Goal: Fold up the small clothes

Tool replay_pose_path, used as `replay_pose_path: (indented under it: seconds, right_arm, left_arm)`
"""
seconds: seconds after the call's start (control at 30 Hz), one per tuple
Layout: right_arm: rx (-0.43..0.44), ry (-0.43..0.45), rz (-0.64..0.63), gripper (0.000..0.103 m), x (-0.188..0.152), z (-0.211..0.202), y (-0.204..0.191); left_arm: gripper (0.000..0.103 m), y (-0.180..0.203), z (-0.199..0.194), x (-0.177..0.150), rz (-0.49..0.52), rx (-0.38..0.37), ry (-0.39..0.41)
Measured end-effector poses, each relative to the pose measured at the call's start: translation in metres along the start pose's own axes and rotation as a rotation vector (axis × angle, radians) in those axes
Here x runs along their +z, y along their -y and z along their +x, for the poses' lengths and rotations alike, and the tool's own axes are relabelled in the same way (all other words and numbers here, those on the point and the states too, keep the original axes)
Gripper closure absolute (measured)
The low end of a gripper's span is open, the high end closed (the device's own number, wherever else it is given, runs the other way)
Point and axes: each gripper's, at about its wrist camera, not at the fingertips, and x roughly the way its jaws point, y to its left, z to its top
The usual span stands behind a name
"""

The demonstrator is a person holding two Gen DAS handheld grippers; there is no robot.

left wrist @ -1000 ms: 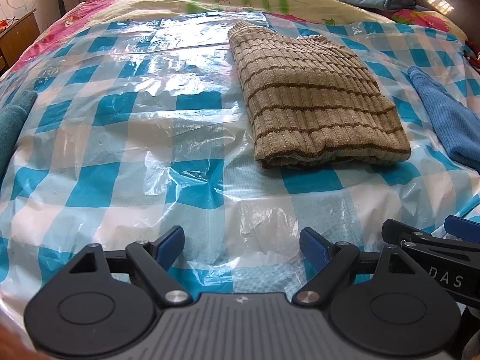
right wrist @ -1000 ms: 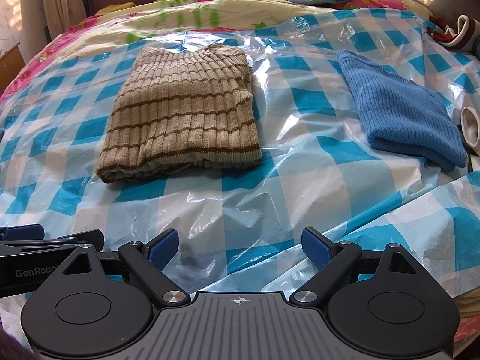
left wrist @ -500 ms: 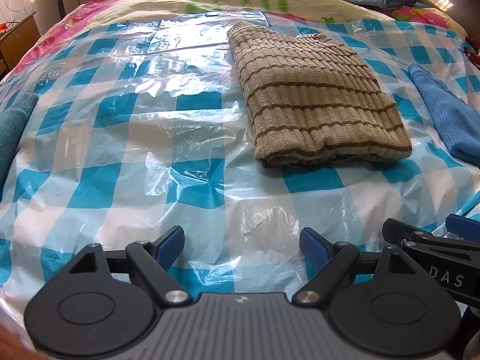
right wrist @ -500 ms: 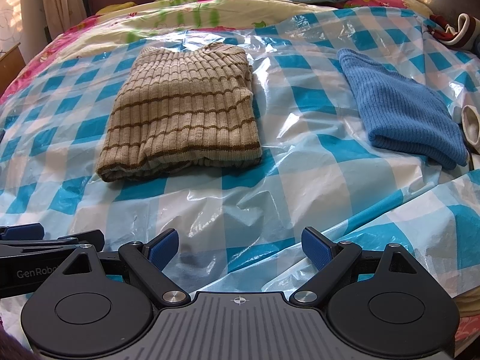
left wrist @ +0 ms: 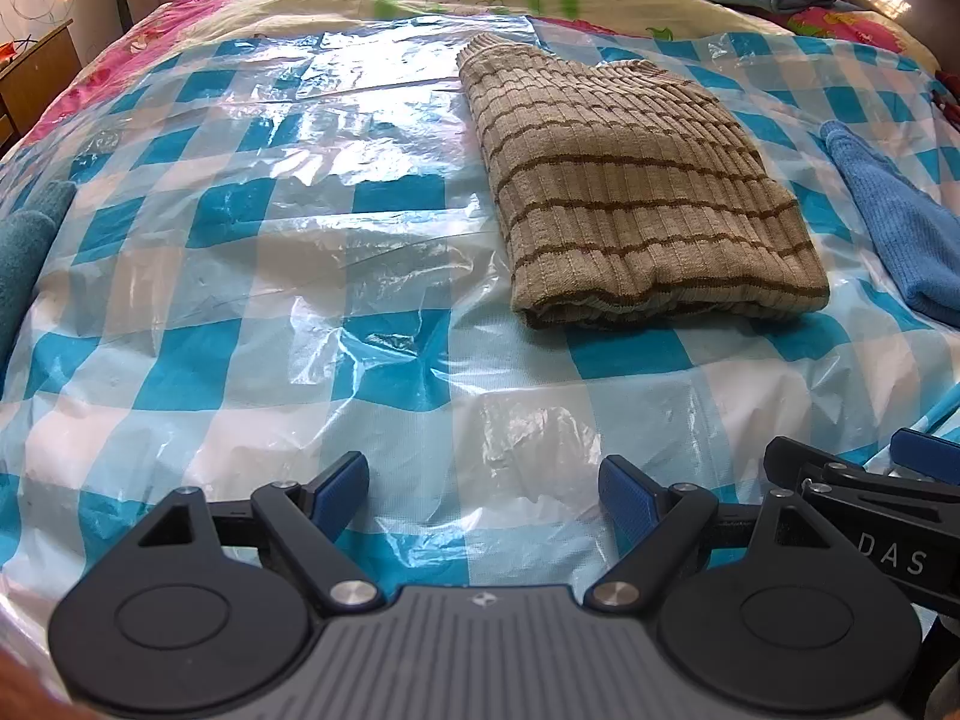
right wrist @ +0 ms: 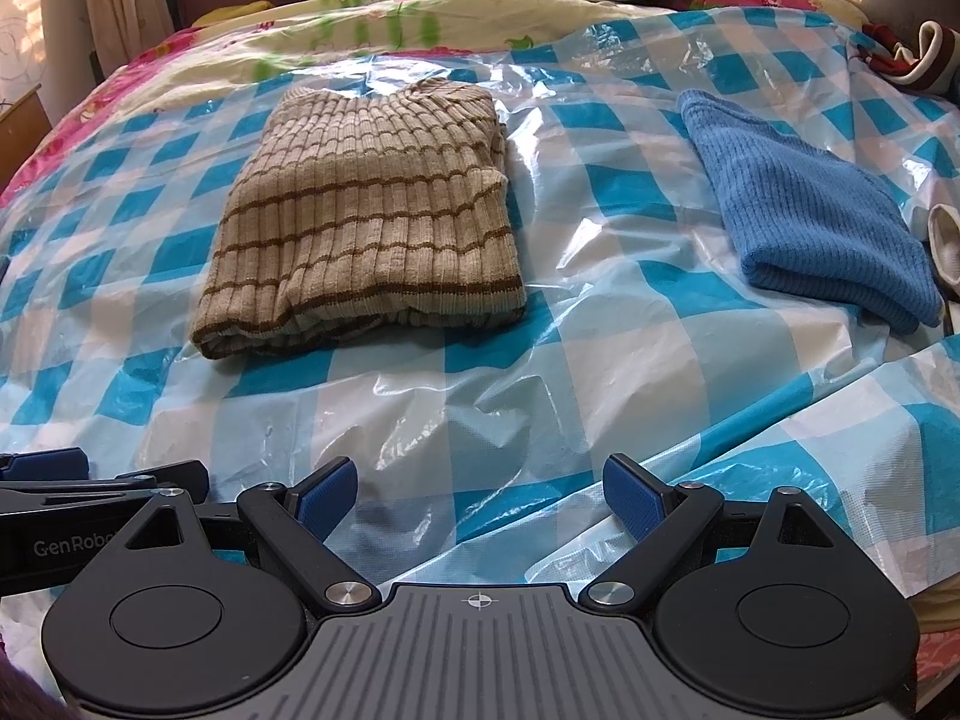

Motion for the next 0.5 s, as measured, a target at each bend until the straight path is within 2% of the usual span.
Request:
replay_pose_path:
  seconds: [0.5]
  right_arm:
    - [0.003,-0.001,0.003,0.012,0.0005,0.0007,0.0018]
  left_arm:
    - [0.015,0.0013,-0.0009,0.0004,0.004,0.004,0.004]
